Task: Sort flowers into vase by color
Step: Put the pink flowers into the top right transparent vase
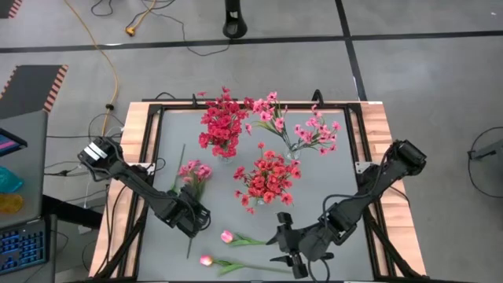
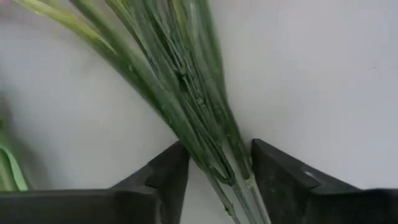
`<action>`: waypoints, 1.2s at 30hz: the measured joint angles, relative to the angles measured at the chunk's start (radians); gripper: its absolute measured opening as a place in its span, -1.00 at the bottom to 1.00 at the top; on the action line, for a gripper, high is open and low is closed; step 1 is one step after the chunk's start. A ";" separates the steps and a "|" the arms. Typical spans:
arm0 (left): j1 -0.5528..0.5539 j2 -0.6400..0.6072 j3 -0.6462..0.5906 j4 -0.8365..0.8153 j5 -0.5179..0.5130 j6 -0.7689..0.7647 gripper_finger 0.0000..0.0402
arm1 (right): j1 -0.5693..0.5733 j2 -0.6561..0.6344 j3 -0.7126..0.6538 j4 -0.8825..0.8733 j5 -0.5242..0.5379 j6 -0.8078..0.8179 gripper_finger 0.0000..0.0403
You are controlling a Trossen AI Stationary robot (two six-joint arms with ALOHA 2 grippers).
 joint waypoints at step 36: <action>-0.201 0.002 0.530 -0.192 -0.050 0.228 -1.00 | -0.020 -0.044 0.000 0.142 0.003 0.043 0.21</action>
